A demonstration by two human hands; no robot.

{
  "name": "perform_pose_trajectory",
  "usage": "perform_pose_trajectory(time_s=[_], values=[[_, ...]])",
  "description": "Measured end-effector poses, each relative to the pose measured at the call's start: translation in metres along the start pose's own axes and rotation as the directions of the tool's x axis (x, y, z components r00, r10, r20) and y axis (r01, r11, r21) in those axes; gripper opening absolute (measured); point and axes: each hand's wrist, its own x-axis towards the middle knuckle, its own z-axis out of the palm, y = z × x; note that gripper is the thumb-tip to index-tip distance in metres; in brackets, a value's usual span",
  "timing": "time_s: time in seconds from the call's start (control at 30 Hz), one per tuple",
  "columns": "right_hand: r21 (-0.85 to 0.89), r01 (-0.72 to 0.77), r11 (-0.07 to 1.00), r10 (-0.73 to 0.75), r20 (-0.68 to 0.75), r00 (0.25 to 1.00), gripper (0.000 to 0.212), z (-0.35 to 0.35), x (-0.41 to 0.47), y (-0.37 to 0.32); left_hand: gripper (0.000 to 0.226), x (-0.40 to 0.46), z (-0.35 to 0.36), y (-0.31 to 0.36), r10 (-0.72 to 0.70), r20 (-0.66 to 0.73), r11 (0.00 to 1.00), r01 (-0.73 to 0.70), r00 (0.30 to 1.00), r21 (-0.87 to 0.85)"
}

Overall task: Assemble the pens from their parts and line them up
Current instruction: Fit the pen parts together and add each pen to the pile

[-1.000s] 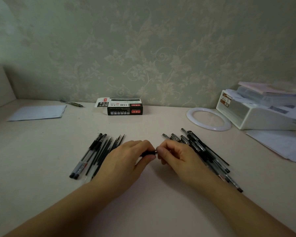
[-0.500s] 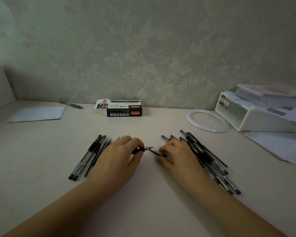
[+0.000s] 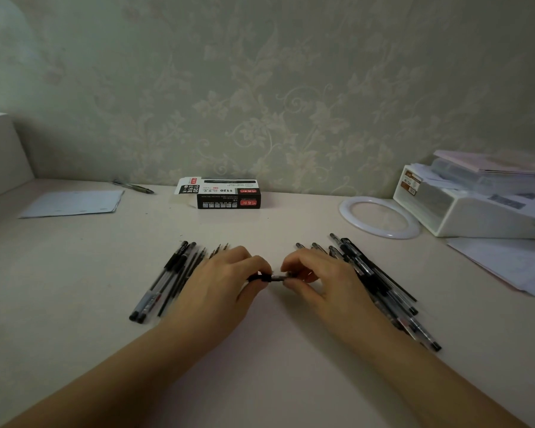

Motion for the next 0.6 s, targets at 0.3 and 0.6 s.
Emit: perform_pose_trajectory(time_s=[0.3,0.6], values=[[0.062,-0.08,0.995,0.085,-0.07,0.994,0.02,-0.0039,-0.0001,0.0101,0.011,0.0005,-0.0019,-0.0022,-0.051,-0.065,0.999,0.051,0.997,-0.011],[0.16,-0.145,0.977,0.159,-0.083,0.984,0.019,-0.0059,-0.0006,0.0082,0.009,0.0003,-0.0007,-0.0027,-0.026,-0.052,0.999,0.025,0.998,-0.032]])
